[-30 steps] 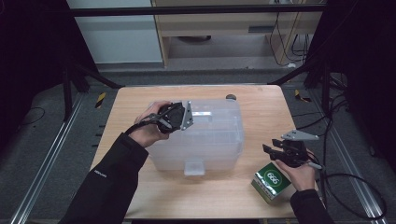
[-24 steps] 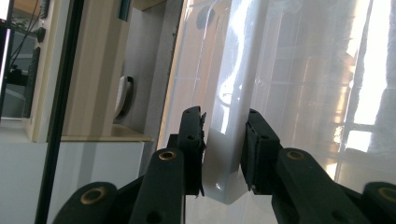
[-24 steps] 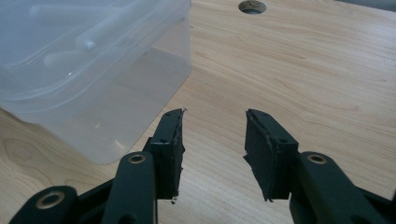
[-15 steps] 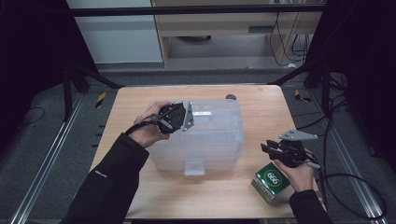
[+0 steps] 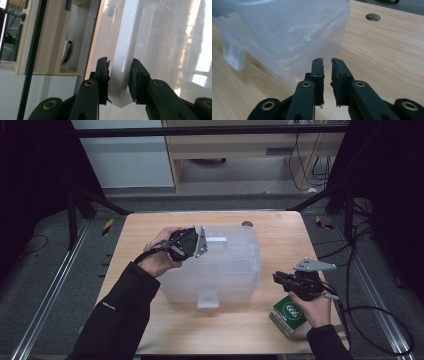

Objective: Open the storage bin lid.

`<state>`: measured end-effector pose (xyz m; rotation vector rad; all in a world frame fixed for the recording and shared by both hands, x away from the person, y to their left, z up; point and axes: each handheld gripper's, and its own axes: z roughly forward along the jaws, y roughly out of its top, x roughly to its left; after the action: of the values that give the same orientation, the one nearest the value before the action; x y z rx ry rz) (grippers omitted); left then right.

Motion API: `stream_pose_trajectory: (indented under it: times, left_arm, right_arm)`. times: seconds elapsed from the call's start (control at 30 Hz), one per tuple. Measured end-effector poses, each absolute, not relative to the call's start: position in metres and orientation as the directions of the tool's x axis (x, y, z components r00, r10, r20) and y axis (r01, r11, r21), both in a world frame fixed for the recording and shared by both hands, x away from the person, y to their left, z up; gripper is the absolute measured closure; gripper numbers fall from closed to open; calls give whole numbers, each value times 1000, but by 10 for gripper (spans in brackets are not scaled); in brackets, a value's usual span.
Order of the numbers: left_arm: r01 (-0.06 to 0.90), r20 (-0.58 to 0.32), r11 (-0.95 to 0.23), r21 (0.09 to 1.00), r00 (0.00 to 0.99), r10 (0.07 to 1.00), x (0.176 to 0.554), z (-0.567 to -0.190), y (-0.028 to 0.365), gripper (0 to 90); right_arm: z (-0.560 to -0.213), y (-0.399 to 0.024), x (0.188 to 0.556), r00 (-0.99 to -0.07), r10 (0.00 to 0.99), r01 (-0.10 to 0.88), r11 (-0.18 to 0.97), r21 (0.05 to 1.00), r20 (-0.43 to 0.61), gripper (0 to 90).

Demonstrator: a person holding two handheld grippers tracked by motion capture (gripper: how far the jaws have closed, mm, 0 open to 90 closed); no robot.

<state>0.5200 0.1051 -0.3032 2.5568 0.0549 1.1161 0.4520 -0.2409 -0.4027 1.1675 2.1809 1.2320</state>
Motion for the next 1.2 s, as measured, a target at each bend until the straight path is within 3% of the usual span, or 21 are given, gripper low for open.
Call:
stream_pose_trajectory:
  times: [0.23, 1.2]
  left_arm:
    - [-88, 710, -940, 330, 679, 185, 525, -298, 105, 701]
    - [-29, 694, -902, 431, 649, 311, 547, -287, 107, 671]
  right_arm:
    - [-403, -239, 451, -602, 795, 479, 282, 831, 78, 897]
    - [-408, -219, 452, -660, 741, 481, 286, 829, 128, 900]
